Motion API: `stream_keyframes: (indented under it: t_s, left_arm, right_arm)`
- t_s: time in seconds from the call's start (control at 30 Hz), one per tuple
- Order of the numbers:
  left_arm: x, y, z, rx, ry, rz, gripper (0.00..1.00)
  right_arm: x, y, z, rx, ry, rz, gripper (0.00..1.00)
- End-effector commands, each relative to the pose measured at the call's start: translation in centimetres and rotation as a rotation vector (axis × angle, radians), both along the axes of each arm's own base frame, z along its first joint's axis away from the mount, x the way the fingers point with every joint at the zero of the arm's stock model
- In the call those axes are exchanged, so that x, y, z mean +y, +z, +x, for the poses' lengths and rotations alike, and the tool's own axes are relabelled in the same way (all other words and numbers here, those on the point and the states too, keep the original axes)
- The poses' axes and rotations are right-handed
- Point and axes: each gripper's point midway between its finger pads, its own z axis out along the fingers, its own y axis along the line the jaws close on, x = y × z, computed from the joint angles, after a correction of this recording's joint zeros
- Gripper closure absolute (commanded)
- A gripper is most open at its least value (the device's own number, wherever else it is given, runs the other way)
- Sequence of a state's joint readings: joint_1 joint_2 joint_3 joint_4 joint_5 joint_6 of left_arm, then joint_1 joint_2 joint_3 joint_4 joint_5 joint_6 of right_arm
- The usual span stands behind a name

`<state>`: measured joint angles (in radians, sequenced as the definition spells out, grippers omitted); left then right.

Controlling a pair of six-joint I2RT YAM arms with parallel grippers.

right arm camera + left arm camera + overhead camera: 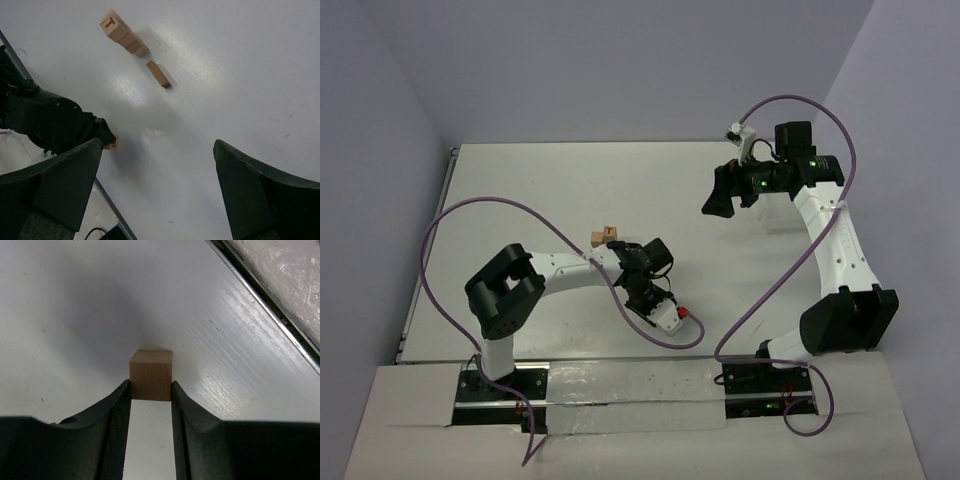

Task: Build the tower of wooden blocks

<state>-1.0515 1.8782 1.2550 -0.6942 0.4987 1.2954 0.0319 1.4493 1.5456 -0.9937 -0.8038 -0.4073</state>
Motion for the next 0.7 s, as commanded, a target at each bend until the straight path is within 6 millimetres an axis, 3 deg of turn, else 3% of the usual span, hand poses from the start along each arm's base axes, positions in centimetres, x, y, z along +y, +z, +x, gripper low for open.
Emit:
stream_keyframes:
  t_s: [0.0, 0.13, 0.27, 0.33, 0.37, 0.47, 0.5, 0.6, 0.67]
  left_arm:
    - [0.8, 1.3, -0.1, -0.024, 0.051, -0.009, 0.82]
    - [2.2, 4.0, 0.3, -0.005, 0.149, -0.021, 0.91]
    - [5.6, 10.3, 0.7, 0.079, 0.301, -0.070, 0.92]
    - [8.0, 13.0, 1.9, 0.063, 0.390, -0.111, 0.92]
    - [9.1, 13.0, 2.5, 0.069, 0.427, -0.097, 0.92]
    - [14.7, 15.5, 4.7, 0.016, 0.578, -0.100, 0.93]
    - [14.7, 16.1, 4.9, -0.002, 0.569, -0.115, 0.94]
    - [19.8, 17.3, 8.6, -0.053, 0.735, -0.122, 0.95]
    - [21.2, 17.5, 10.2, -0.059, 0.777, -0.127, 0.94]
  right_arm:
    - [0.2, 1.4, 0.1, -0.027, 0.018, 0.022, 0.00]
    - [0.3, 1.6, -0.1, -0.024, 0.027, 0.031, 0.00]
    - [0.5, 1.5, -0.2, -0.017, 0.033, 0.038, 0.00]
    - [0.6, 1.5, -0.2, -0.012, 0.040, 0.043, 0.00]
    - [0.7, 1.5, -0.2, -0.009, 0.043, 0.046, 0.00]
    - [0.9, 1.3, 0.0, 0.003, 0.051, 0.044, 0.00]
    - [0.9, 1.1, 0.0, 0.008, 0.053, 0.040, 0.00]
    - [1.3, 0.9, 0.2, 0.014, 0.062, 0.025, 0.00]
    - [1.5, 0.7, 0.3, 0.026, 0.066, 0.019, 0.00]
